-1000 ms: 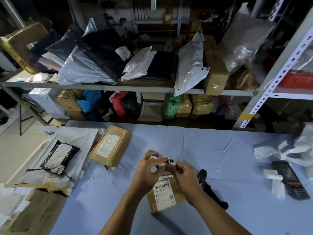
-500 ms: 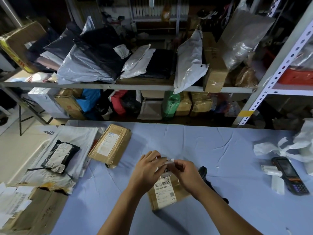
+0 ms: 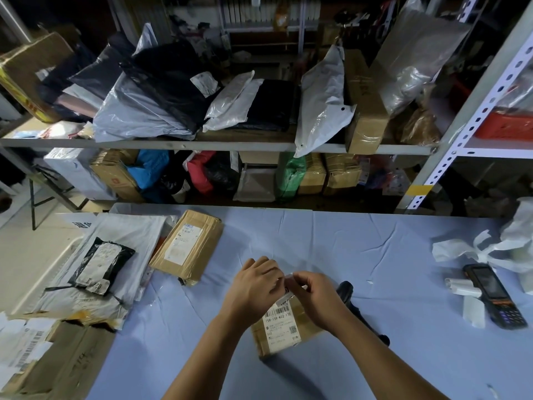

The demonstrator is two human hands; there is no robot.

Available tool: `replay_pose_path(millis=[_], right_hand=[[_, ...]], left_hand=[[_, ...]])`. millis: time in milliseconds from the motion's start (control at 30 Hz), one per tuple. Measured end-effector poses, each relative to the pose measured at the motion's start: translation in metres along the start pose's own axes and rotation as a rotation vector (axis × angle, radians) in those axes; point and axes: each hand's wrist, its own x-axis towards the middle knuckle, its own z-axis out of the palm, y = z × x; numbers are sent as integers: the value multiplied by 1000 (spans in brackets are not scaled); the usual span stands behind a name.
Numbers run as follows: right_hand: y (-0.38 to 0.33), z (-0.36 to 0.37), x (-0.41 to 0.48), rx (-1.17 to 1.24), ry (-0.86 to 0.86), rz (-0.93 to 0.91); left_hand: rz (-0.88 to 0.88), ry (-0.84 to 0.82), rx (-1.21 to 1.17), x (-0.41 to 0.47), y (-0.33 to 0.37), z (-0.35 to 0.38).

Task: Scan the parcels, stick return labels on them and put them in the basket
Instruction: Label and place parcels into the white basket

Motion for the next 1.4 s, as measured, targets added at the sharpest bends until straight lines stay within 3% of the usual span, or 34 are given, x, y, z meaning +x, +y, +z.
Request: replay_pose_path(millis=[267, 467, 633, 800, 967, 1100, 1167, 1267, 1333, 1400], right_hand=[[-4, -3, 0, 41, -37, 50], [-7, -7, 0, -99, -30, -38], [-9, -9, 1, -217, -16, -67], [3, -10, 7, -284, 40, 9], [18, -14, 21, -298, 174, 213], [9, -16, 23, -241, 420, 318], [-4, -16, 23, -12, 351, 348], [-28, -12, 18, 482, 102, 429], [-35, -12, 16, 556, 141, 397], [-34, -14, 14, 476, 225, 375]], left_hand=[[40, -31, -47, 3, -5, -2], [-100, -29, -344, 5, -6, -3], [-106, -33, -367, 6, -5, -3], [-279, 233, -458, 7, -3, -3], [-384, 495, -459, 10, -1, -9], [-242, 546, -225, 10, -1, -7], [-146, 537, -110, 9, 2, -4], [29, 535, -35, 4, 11, 3], [136, 524, -6, -1, 15, 8], [196, 497, 5, -6, 19, 11]])
